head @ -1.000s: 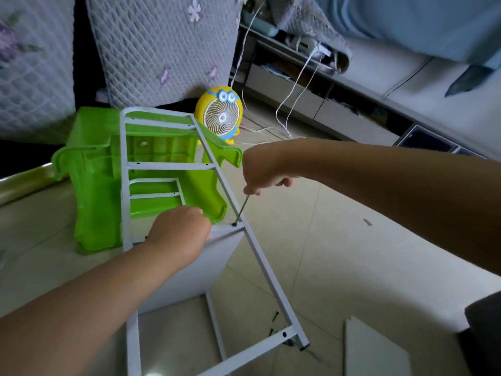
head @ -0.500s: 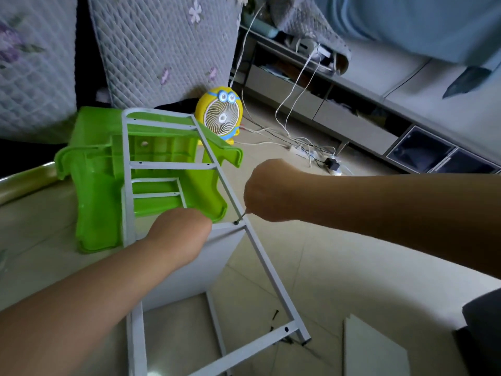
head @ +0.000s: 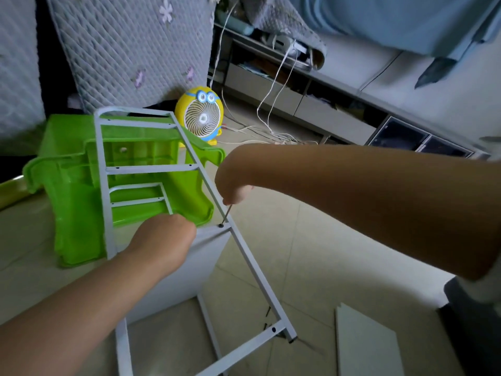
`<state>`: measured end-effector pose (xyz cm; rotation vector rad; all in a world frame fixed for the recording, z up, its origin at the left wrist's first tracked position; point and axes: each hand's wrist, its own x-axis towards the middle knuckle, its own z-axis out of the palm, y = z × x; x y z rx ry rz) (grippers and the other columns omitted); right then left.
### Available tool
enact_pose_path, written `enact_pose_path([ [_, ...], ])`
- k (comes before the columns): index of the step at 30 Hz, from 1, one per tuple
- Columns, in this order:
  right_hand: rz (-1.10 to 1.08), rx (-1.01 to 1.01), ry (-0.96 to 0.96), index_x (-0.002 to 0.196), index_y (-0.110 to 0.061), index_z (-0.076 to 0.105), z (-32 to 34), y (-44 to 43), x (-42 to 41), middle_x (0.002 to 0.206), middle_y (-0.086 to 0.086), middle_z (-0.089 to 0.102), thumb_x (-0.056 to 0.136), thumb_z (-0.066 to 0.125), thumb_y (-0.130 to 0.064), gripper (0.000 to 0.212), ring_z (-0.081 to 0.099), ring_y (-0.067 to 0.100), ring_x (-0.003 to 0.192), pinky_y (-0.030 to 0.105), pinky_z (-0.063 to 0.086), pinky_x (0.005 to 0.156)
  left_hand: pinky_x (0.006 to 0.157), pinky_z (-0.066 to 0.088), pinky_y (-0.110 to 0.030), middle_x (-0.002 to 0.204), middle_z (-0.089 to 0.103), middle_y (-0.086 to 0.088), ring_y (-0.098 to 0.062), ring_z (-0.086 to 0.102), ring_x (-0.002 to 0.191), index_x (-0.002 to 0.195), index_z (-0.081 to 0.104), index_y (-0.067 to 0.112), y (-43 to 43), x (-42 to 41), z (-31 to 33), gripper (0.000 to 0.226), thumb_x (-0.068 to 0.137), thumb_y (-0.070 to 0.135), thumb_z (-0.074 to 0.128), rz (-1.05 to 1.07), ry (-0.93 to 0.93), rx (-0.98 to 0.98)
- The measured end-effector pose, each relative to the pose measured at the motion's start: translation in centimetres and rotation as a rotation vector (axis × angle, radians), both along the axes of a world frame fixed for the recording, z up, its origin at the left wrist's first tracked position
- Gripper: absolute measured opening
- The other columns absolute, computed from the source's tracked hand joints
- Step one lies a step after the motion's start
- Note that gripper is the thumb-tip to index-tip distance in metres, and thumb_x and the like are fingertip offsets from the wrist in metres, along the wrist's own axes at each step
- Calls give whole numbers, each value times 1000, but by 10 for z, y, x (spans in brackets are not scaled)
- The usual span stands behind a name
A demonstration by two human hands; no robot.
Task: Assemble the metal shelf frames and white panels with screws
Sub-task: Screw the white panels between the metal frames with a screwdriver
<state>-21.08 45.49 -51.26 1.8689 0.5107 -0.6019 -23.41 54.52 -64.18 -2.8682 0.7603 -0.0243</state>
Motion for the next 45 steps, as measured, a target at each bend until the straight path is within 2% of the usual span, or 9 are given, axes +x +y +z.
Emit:
enact_pose_path([
  [4, -42, 111, -79, 129, -8, 48, -2, -10, -5, 131, 7, 49, 100, 35, -24, 35, 49, 28, 118, 37, 41, 91, 75, 46, -32, 108, 61, -5, -25, 60, 101, 107, 59, 15, 0, -1, 3, 20, 93, 11, 46, 32, 6, -11],
  [10, -212, 446, -196, 118, -5, 55, -1, -50, -23, 120, 10, 55, 100, 26, -39, 48, 51, 30, 112, 37, 42, 86, 71, 43, -28, 106, 61, -2, -22, 60, 101, 108, 60, 18, 0, -6, 9, 22, 93, 12, 45, 99, 53, 7],
  [14, -374, 898, -303, 90, -8, 52, -21, -105, -36, 87, 9, 46, 99, 30, -35, 36, 42, 22, 85, 27, 29, 71, 81, 46, -31, 115, 59, -2, -22, 58, 108, 110, 58, 17, -8, -13, 18, 27, 92, 8, 40, 116, 40, 30],
  [19, -723, 1163, -364, 105, 0, 55, -134, -191, -67, 104, 18, 55, 99, 32, -20, 31, 52, 31, 94, 32, 37, 76, 84, 45, -31, 123, 54, -5, -23, 51, 116, 119, 49, 12, -22, -25, 21, 29, 91, 11, 40, 110, -61, 68],
  [21, -827, 1167, -464, 107, -2, 60, -191, -221, -83, 105, 18, 54, 98, 36, -22, 32, 53, 32, 97, 30, 39, 77, 78, 47, -34, 117, 55, -9, -27, 53, 109, 116, 48, 8, -29, -26, 18, 27, 90, 11, 45, 50, -172, 23],
  [25, -977, 1067, -542, 115, -15, 64, -284, -260, -125, 108, 13, 56, 96, 41, -31, 33, 51, 27, 103, 28, 41, 80, 48, 50, -36, 80, 64, -23, -39, 62, 67, 86, 63, -5, -41, -11, 2, 23, 63, -6, 61, -155, -255, -199],
  [30, -1068, 1031, -660, 102, -18, 70, -337, -271, -166, 86, 7, 47, 94, 44, -31, 30, 53, 26, 90, 25, 32, 65, 60, 53, -42, 94, 63, -26, -41, 63, 78, 98, 64, -7, -54, -6, -14, 44, 72, 9, 32, -278, -223, -209],
  [36, -1110, 1035, -617, 104, -20, 68, -353, -292, -171, 102, 11, 55, 96, 39, -37, 34, 53, 28, 97, 26, 36, 71, 77, 49, -52, 110, 56, -33, -48, 58, 94, 114, 53, -14, -52, -9, -28, 52, 75, 6, 26, -255, -266, -229],
  [45, -1055, 852, -591, 107, -14, 62, -363, -277, -159, 108, 9, 57, 90, 44, -18, 25, 52, 28, 104, 31, 41, 83, 83, 46, -53, 113, 54, -35, -50, 56, 98, 118, 48, -17, -52, -11, -35, 50, 77, 1, 27, -244, -295, -275],
])
